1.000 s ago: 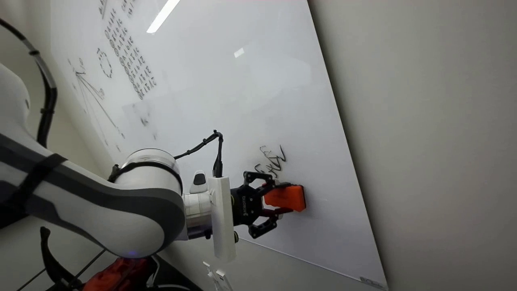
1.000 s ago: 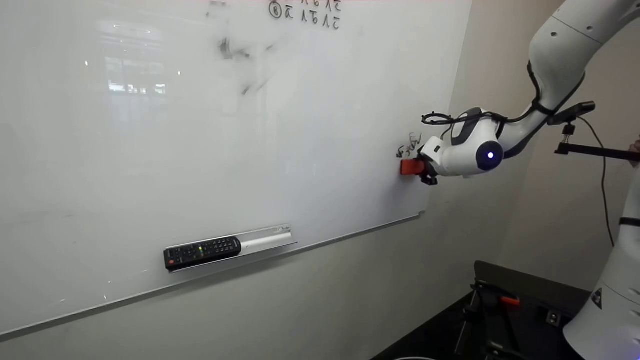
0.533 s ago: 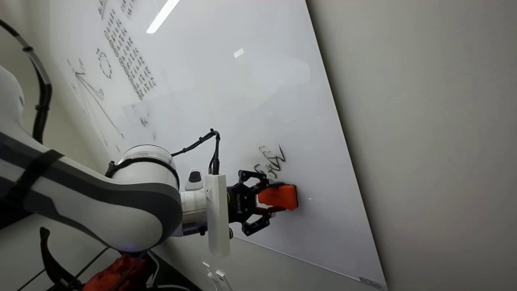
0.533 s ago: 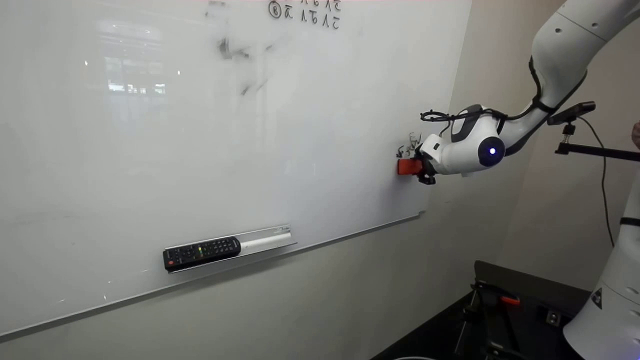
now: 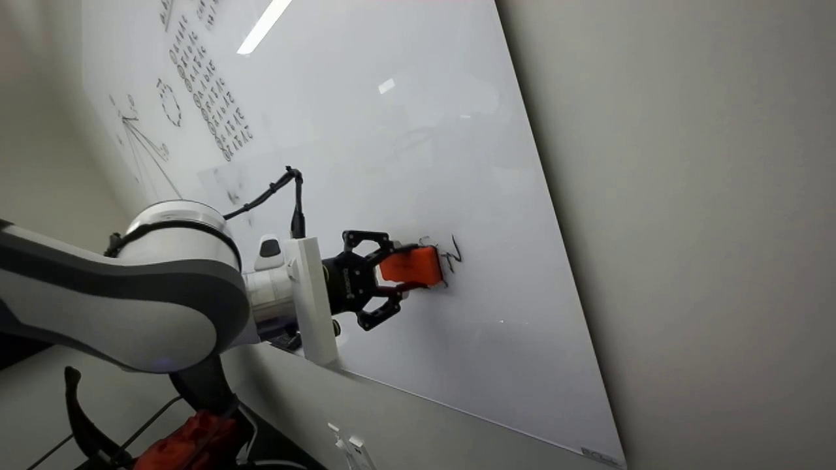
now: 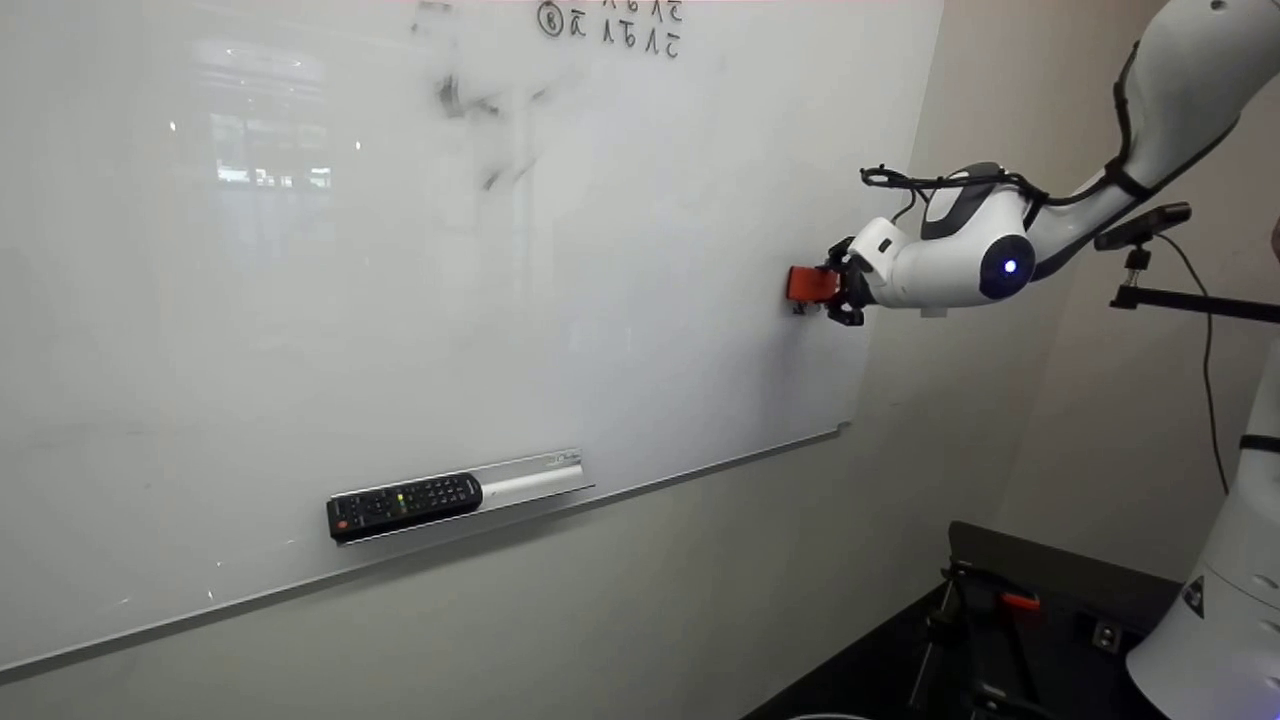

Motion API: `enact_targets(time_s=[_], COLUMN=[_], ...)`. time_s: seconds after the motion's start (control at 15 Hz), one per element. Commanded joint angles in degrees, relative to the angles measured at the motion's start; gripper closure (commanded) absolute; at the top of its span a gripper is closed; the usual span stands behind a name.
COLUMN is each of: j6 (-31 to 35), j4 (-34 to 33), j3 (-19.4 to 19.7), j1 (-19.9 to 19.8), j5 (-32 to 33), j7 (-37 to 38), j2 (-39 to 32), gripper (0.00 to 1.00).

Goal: Use the orange eraser to wipe the bottom right corner of the whiteboard

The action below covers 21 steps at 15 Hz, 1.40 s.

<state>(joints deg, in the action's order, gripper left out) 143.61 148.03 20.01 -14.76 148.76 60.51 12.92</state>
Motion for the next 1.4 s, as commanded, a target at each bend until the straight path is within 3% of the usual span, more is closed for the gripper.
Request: enact_targets(time_s=[0.0, 0.2, 0.6, 1.0, 1.33], j6=[-2.3, -1.9, -2.9, -6.8, -7.5], j4=[2.2, 0.7, -2.8, -5.4, -4.3], j3=[0.2, 1.7, 4.7, 2.7, 0.5], j1=[1.0, 1.1, 1.4, 0.7, 0.3], j5=[0.5, 0.4, -0.2, -3.7, -5.0], j7=[-2.3, -2.7, -1.7, -1.0, -1.4], j2=[7.4, 6.7, -3.2, -13.3, -12.0], gripper=[0.7, 0.7, 0.7, 0.7, 0.7])
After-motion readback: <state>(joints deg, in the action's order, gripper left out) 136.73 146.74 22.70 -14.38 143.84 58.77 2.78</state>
